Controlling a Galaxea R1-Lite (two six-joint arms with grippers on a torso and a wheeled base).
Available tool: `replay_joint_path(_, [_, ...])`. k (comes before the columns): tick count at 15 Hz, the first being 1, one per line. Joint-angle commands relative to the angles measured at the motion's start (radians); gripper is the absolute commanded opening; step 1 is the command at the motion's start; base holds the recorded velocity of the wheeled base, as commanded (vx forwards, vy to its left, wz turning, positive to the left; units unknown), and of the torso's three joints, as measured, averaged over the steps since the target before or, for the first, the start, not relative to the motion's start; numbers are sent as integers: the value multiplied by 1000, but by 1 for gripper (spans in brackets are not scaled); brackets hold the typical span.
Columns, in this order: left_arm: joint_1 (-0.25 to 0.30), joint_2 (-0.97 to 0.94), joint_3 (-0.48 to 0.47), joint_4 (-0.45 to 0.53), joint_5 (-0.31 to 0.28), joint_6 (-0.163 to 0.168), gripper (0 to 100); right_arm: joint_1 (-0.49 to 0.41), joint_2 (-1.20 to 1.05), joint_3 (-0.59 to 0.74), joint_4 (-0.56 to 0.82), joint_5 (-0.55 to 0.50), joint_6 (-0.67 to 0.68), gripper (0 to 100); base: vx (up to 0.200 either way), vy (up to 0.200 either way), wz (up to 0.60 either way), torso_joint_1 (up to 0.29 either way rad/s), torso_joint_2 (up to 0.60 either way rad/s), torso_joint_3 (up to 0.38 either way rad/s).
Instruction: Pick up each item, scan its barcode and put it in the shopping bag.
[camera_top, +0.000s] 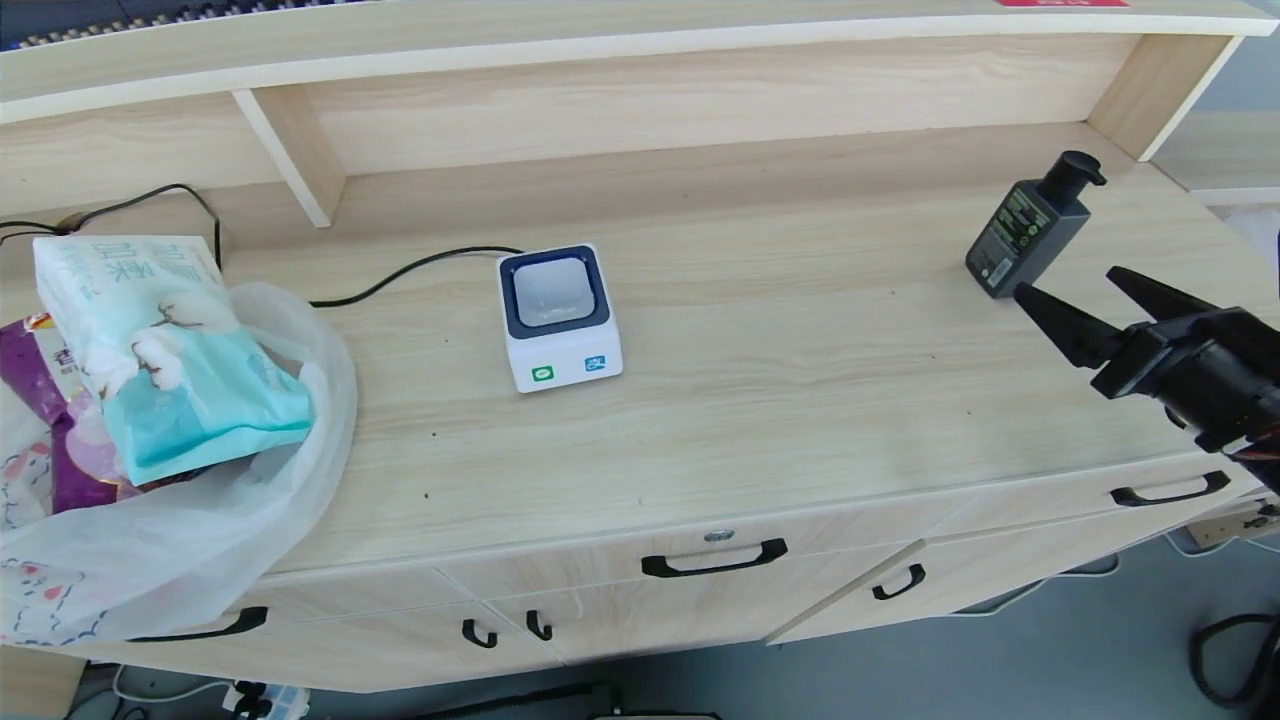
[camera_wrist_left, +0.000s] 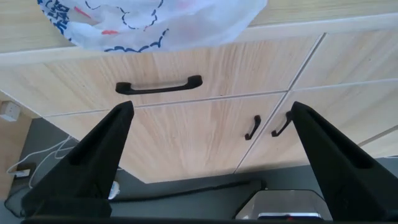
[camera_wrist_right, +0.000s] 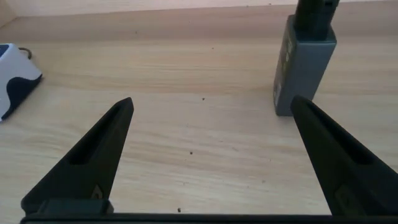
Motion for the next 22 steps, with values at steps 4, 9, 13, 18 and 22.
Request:
replay_joint_path(4, [0,0,0,-1,0,0,100,-94,217,-71,-182,107,6,100,0,0,0,0,0,0])
replay_joint_path(9, [0,0,0,-1,0,0,100,-117,249,-97,-182,110,12,100,0,0,0,0,0,0])
replay_joint_path(13, [0,0,0,-1,0,0,100,-119,318,-244,-182,133,36,100,0,0,0,0,0,0])
replay_joint_path(18, [0,1,0,-3,0,3,100,-122,400,-365,-182,136,38,100,0,0,0,0,0,0])
replay_joint_path(22, [0,1,0,-4,0,6,100,-126,482,-497,-182,133,49,100,0,0,0,0,0,0])
